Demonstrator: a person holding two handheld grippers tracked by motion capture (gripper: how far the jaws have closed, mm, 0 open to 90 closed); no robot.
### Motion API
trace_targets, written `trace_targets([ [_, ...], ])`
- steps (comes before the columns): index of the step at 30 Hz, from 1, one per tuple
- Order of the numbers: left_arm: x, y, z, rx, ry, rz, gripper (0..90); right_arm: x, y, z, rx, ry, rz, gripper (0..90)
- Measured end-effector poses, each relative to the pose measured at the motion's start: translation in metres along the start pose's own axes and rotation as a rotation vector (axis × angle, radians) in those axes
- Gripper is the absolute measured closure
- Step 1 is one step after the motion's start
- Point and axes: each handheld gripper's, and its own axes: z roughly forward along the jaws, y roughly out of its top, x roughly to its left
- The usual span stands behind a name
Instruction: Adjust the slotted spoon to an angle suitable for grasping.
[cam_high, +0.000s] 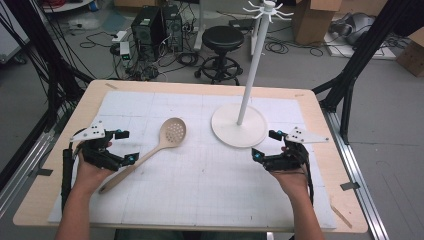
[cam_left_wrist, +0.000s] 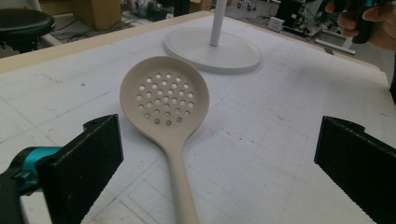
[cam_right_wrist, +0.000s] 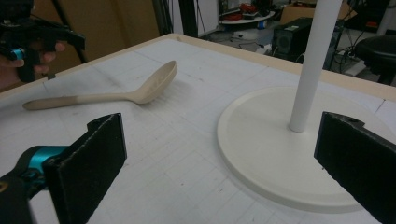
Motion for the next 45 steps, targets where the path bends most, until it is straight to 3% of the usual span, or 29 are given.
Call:
trace_targets([
  [6, -0.001, 0.0, 0.001, 0.023, 0.0, 0.013, 1.6, 0.0, 0.0, 0.0, 0.003, -0.004, -0.002, 0.7],
  [16, 0.0, -0.001, 0.004, 0.056, 0.026, -0.008, 1.7, 0.004, 0.0, 0.002, 0.013, -0.007, -0.011, 0.7],
  [23, 0.003, -0.008, 0.013, 0.185, 0.057, -0.007, 1.7, 0.004, -0.002, 0.006, 0.035, -0.005, -0.01, 0.7],
  [26, 0.003, -0.01, 0.016, 0.214, 0.069, -0.009, 2.3, 0.004, -0.003, 0.008, 0.043, -0.009, -0.016, 0.7],
  [33, 0.006, -0.016, 0.025, 0.305, 0.08, -0.017, 16.2, 0.005, -0.006, 0.012, 0.061, -0.006, -0.023, 0.7],
  [35, 0.007, -0.017, 0.026, 0.331, 0.081, -0.02, 25.1, 0.007, -0.006, 0.014, 0.076, -0.007, -0.034, 0.7],
  [42, 0.008, -0.02, 0.03, 0.412, 0.118, -0.011, 28.8, 0.007, -0.006, 0.015, 0.078, -0.006, -0.043, 0.7],
  [45, 0.007, -0.021, 0.032, 0.425, 0.111, -0.009, 35.5, 0.008, -0.007, 0.016, 0.087, -0.006, -0.042, 0.7],
])
